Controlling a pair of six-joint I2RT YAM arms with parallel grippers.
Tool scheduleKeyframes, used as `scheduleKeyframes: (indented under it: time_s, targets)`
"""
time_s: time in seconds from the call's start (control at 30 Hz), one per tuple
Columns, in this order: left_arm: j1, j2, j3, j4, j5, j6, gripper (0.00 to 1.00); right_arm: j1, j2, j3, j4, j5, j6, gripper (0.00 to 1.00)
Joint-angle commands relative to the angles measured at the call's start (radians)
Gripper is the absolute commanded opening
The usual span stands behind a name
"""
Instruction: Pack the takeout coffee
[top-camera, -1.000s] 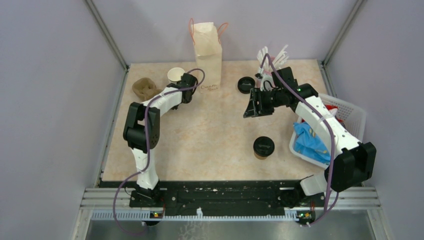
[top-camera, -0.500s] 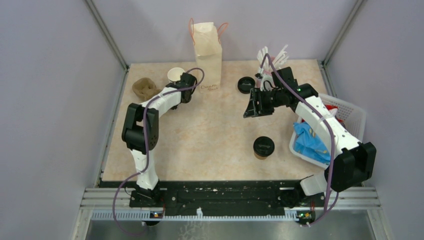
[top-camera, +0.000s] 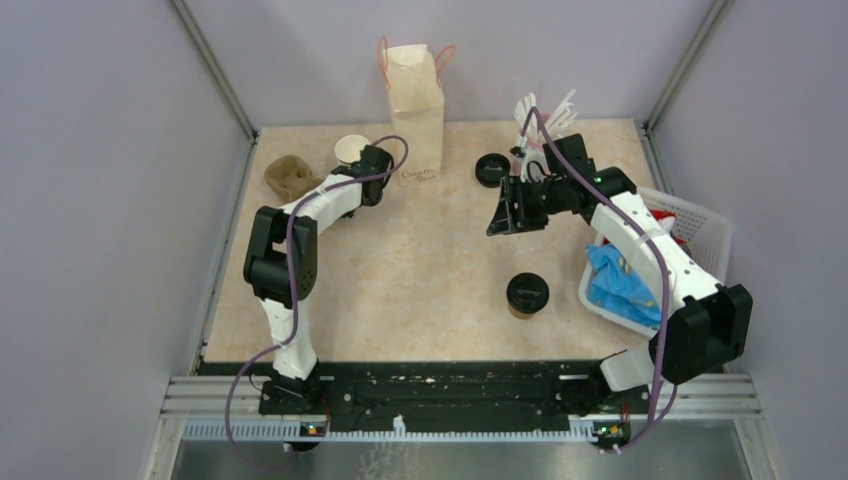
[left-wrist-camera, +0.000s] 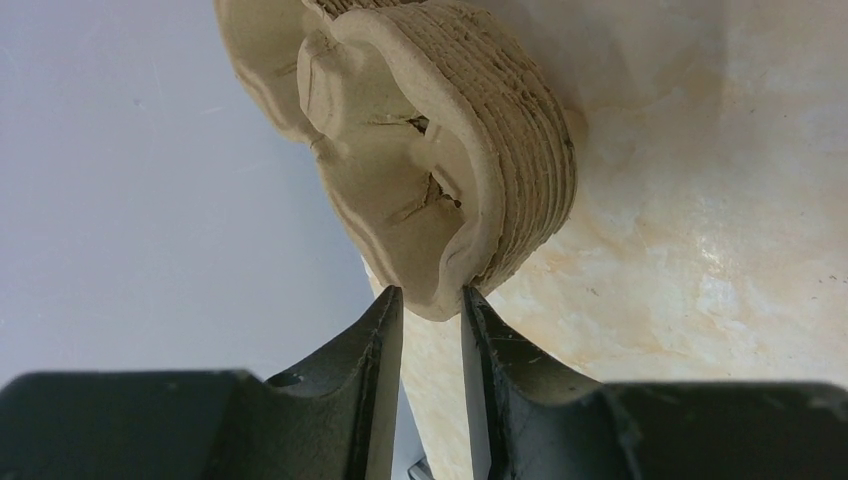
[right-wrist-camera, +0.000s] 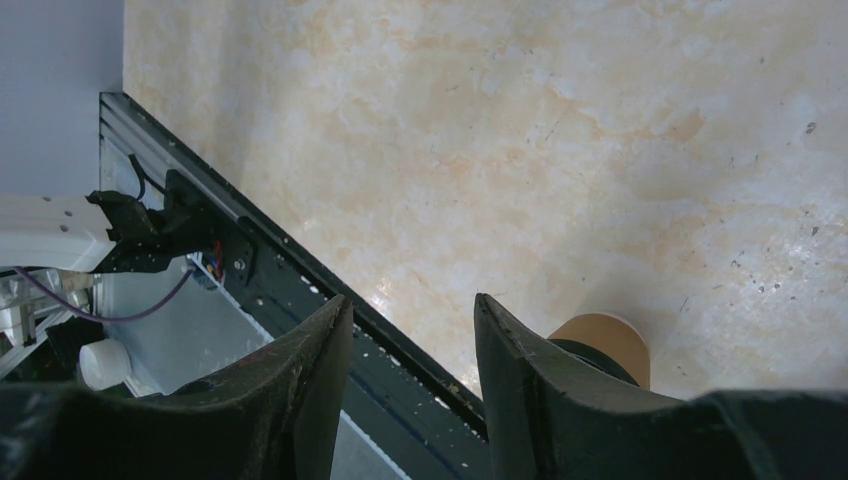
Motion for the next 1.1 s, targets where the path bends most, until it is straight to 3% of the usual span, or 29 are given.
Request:
scheduleKeyframes:
  time_s: [0.0,0.3,0.6,1.07]
  targets:
    - [0.009,0.002,0.022,0.042,-0.029,0.018,0.34,-0.002,-0.016,0.036,0.01,-0.006,-0.019,0.48]
    - [0.01,0.004,0.008,0.078,-0.099,0.01,0.35,-0.001,-0.011,0.037,0.008,-0.006,-0.019,0.48]
    - [0.01,-0.073,-0.05,0.268,-0.187,0.102,0.36,-0.002,-0.011,0.036,0.012,-0.011,-0.017,0.48]
    - [0.022,-0.068,0.003,0.252,-0.26,0.013,0.46,-0.001,-0.016,0.036,0.009,-0.005,-0.014,0.48]
